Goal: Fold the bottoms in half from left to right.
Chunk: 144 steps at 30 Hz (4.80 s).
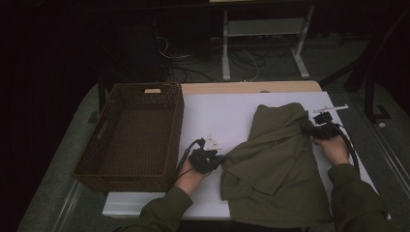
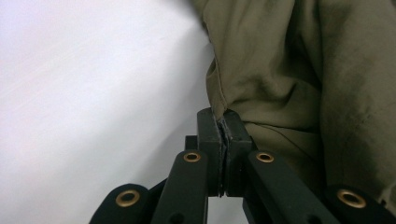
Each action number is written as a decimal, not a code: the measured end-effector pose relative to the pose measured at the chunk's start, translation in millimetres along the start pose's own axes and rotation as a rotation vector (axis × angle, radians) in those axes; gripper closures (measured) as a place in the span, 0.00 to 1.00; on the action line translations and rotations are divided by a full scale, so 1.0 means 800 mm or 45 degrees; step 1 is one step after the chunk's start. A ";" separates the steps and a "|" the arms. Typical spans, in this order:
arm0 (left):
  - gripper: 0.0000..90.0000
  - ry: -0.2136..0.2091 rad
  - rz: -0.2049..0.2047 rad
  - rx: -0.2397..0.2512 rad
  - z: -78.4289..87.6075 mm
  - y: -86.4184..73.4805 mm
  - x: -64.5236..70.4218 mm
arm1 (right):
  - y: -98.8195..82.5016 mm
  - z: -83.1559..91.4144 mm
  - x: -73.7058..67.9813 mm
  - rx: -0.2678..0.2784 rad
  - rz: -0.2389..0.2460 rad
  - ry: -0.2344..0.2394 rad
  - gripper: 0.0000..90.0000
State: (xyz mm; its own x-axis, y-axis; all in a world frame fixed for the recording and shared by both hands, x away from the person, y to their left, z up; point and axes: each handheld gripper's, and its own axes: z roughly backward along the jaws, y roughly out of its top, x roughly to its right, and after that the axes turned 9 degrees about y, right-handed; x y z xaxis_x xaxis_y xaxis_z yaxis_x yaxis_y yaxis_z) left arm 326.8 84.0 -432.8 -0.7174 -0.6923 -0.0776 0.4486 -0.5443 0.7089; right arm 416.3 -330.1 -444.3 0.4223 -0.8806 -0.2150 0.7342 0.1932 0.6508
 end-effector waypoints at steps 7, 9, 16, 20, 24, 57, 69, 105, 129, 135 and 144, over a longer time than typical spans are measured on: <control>0.98 0.116 0.061 -0.007 -0.010 0.004 -0.015 | 0.030 -0.029 -0.002 0.032 0.017 -0.017 0.97; 0.98 0.151 0.092 -0.006 -0.015 0.007 -0.021 | 0.040 -0.036 -0.002 0.032 0.021 -0.027 0.97; 0.98 0.230 0.166 0.003 -0.031 0.016 -0.044 | 0.063 -0.050 -0.004 0.024 0.042 -0.070 0.97; 0.97 0.241 0.210 0.010 -0.037 0.020 -0.054 | 0.068 -0.057 -0.002 0.018 0.032 -0.069 0.97; 0.85 0.231 0.246 0.022 -0.032 0.019 -0.056 | 0.065 -0.051 0.001 0.037 0.029 -0.014 0.88; 0.14 -0.177 0.147 0.148 0.036 -0.017 -0.008 | -0.024 0.032 -0.108 0.022 0.225 0.227 0.37; 0.00 -0.263 0.069 0.155 0.040 -0.037 0.009 | -0.056 0.055 -0.147 0.057 0.258 0.343 0.36; 0.00 -0.328 0.043 0.092 0.033 -0.052 0.014 | -0.064 -0.010 -0.221 -0.141 0.564 0.459 0.72; 0.00 -0.312 0.059 0.107 0.034 -0.050 0.012 | -0.057 0.015 -0.202 -0.071 0.550 0.438 0.91; 0.00 -0.309 0.058 0.107 0.033 -0.050 0.012 | -0.058 0.026 -0.192 -0.061 0.530 0.434 0.91; 0.00 -0.311 0.058 0.112 0.033 -0.048 0.012 | -0.061 0.039 -0.177 -0.052 0.494 0.410 0.91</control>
State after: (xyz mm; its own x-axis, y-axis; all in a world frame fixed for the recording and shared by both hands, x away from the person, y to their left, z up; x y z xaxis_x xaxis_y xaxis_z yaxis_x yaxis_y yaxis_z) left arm 288.5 111.1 -442.3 -0.8096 -0.5747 0.1195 0.4430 -0.4646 0.7667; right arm 304.5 -228.4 -423.1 0.8061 -0.5637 -0.1804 0.5079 0.5025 0.6996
